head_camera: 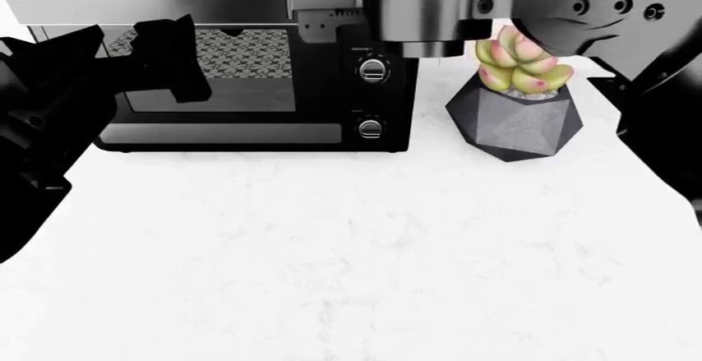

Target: Turn on the toaster oven by setting the timer.

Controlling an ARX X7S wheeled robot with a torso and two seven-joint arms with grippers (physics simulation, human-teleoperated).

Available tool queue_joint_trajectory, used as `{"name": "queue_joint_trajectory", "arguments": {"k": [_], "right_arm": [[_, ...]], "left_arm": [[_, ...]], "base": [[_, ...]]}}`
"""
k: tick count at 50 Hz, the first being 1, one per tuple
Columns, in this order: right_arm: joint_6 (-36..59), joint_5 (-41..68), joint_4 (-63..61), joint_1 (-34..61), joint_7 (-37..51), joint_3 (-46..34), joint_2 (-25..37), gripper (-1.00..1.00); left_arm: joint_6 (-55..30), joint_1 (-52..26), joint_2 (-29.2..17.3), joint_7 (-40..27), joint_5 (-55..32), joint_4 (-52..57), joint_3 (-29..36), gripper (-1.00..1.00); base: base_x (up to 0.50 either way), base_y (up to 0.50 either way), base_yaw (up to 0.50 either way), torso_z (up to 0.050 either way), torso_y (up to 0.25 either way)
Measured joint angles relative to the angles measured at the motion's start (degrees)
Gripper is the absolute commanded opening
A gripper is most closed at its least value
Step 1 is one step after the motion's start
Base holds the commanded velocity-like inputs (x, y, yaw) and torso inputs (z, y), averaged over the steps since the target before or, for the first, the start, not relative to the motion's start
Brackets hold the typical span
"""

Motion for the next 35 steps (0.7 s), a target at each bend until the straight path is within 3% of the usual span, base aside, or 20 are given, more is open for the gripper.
{"name": "queue_joint_trajectory", "arguments": {"k": [35], "right_arm": [[0.51,-1.99,5.62,0.26,-2.88,-1.54,-2.58,1.00]], "left_arm": [[0.81,-0.01,-0.49,0.02,-0.18,-0.09,0.56,1.00]], "base": [[0.00,0.00,0.00,0.000,0.000]]}}
